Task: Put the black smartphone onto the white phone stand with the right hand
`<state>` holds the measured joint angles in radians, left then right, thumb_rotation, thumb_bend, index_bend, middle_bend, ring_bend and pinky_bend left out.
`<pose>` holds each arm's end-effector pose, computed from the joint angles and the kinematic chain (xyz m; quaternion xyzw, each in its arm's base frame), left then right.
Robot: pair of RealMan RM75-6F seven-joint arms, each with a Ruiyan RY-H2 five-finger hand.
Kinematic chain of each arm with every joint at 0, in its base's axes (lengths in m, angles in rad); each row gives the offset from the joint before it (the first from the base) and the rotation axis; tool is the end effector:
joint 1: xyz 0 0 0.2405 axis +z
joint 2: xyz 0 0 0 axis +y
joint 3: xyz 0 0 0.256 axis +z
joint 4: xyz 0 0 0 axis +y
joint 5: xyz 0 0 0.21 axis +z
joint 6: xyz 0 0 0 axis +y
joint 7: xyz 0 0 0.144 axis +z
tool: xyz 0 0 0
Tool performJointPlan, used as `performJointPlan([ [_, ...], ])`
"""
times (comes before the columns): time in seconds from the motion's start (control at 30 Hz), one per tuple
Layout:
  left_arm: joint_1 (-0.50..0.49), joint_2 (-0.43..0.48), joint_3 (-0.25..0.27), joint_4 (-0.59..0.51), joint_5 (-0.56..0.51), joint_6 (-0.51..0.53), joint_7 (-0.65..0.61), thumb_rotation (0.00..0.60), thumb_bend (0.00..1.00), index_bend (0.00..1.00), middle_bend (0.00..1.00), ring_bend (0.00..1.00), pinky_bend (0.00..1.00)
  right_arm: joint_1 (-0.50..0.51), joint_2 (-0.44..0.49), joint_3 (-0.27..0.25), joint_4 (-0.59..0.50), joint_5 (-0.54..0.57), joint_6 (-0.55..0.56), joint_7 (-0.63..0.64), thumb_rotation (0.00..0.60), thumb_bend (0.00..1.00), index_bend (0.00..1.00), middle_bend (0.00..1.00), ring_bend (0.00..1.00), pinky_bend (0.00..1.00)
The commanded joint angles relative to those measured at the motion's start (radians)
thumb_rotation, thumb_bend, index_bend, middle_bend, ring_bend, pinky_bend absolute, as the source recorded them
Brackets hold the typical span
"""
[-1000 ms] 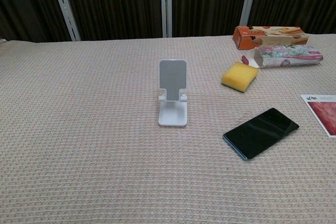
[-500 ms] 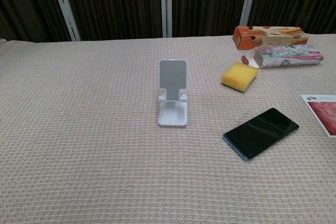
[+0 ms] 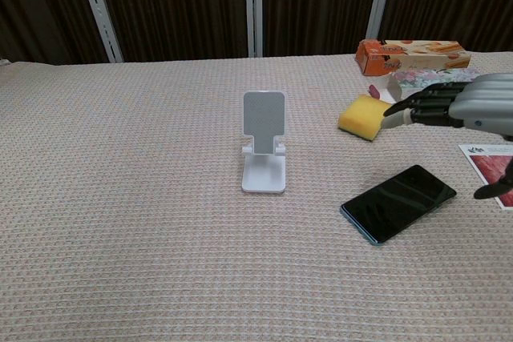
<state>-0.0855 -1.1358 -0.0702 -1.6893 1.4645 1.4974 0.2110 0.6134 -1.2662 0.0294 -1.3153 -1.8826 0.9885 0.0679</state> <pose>-0.2962 0.1839 0.1531 -0.6019 -0.3528 -0.3570 0.6212 -0.2281 -0.3109 0.0560 0.8686 -0.1879 0.3102 0.3377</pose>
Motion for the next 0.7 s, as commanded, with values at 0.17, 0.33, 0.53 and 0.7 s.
performJointPlan([
  [0.17,-0.008,-0.012,-0.01,0.015,-0.027,-0.013,0.016,0.6,0.0,0.0,0.0,0.0,0.0,0.071,-0.109,-0.044,0.103,-0.018,-0.075,-0.005,0.6,0.0,0.05,0.07,0.01,0.09],
  [0.33,-0.011,-0.015,-0.012,0.019,-0.034,-0.014,0.018,0.6,0.0,0.0,0.0,0.0,0.0,0.094,-0.169,-0.072,0.163,-0.023,-0.083,-0.031,0.6,0.0,0.06,0.09,0.03,0.1],
  [0.53,-0.012,-0.015,-0.014,0.021,-0.041,-0.014,0.02,0.6,0.0,0.0,0.0,0.0,0.0,0.119,-0.203,-0.08,0.198,-0.005,-0.095,-0.032,0.6,0.0,0.09,0.1,0.03,0.1],
  [0.7,-0.013,-0.017,-0.014,0.022,-0.044,-0.015,0.024,0.6,0.0,0.0,0.0,0.0,0.0,0.134,-0.216,-0.09,0.217,0.01,-0.115,-0.047,0.6,0.0,0.12,0.15,0.07,0.13],
])
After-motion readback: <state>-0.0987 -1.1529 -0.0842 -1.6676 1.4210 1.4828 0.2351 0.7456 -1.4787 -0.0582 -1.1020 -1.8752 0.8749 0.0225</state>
